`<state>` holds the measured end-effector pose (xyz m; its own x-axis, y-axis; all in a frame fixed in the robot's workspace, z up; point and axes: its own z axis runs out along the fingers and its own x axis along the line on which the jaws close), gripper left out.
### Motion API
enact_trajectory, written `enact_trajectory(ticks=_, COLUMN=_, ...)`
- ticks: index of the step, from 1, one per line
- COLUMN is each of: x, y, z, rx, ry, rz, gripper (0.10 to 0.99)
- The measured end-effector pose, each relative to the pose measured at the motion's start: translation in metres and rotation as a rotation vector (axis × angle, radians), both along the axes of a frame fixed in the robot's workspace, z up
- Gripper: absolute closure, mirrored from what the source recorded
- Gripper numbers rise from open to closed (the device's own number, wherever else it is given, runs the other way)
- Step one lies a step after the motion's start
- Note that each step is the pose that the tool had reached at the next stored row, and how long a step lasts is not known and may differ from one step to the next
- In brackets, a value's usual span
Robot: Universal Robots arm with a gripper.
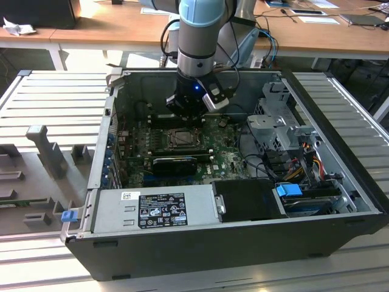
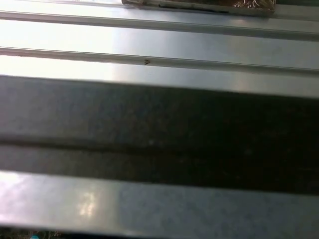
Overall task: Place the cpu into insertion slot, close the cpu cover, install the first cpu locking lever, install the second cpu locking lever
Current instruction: 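Install the first cpu locking lever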
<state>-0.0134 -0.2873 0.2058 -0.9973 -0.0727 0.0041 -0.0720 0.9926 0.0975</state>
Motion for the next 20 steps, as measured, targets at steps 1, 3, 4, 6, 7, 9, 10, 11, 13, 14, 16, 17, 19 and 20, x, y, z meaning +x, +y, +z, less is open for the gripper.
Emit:
enact_trajectory(ticks=1, x=0.0001, y=0.0, z=-0.0001, rx=-0.001, ry=-0.0001, rz=0.0, gripper=0.98)
enact_trajectory(ticks=3, x=0.0, y=0.0, z=-0.0006, rx=-0.006, ry=-0.0001, rz=0.0, gripper=0.98)
enact_trajectory(ticks=4, x=0.0, y=0.0, z=-0.0009, rx=-0.012, ry=-0.0002, rz=0.0, gripper=0.98)
enact_trajectory(ticks=6, x=0.0, y=0.0, z=-0.0015, rx=-0.019, ry=-0.0001, rz=0.0, gripper=0.98)
enact_trajectory(ticks=7, x=0.0, y=-0.0001, z=-0.0019, rx=-0.022, ry=-0.0002, rz=0.0, gripper=0.98)
enact_trajectory(ticks=9, x=0.0, y=0.0, z=-0.003, rx=-0.025, ry=-0.0001, rz=0.0, gripper=0.98)
enact_trajectory(ticks=10, x=0.0, y=0.0, z=-0.0039, rx=-0.025, ry=-0.0001, rz=0.0, gripper=0.98)
enact_trajectory(ticks=11, x=0.0, y=-0.0001, z=-0.0044, rx=-0.026, ry=0.0001, rz=0.0, gripper=0.98)
enact_trajectory(ticks=13, x=-0.0001, y=-0.0002, z=-0.0053, rx=-0.025, ry=0.0002, rz=0.0, gripper=0.98)
enact_trajectory(ticks=14, x=0.0, y=-0.0003, z=-0.0054, rx=-0.022, ry=0.0002, rz=0.0, gripper=0.98)
enact_trajectory(ticks=16, x=0.0, y=-0.0001, z=-0.0055, rx=-0.018, ry=-0.0002, rz=0.0, gripper=0.98)
enact_trajectory(ticks=17, x=0.0001, y=0.0001, z=-0.0048, rx=-0.018, ry=-0.0006, rz=0.0, gripper=0.98)
enact_trajectory(ticks=19, x=0.0002, y=0.0001, z=-0.0004, rx=-0.018, ry=-0.0005, rz=0.0, gripper=0.98)
enact_trajectory(ticks=20, x=0.0001, y=0.0, z=0.0047, rx=-0.018, ry=-0.0002, rz=0.0, gripper=0.98)
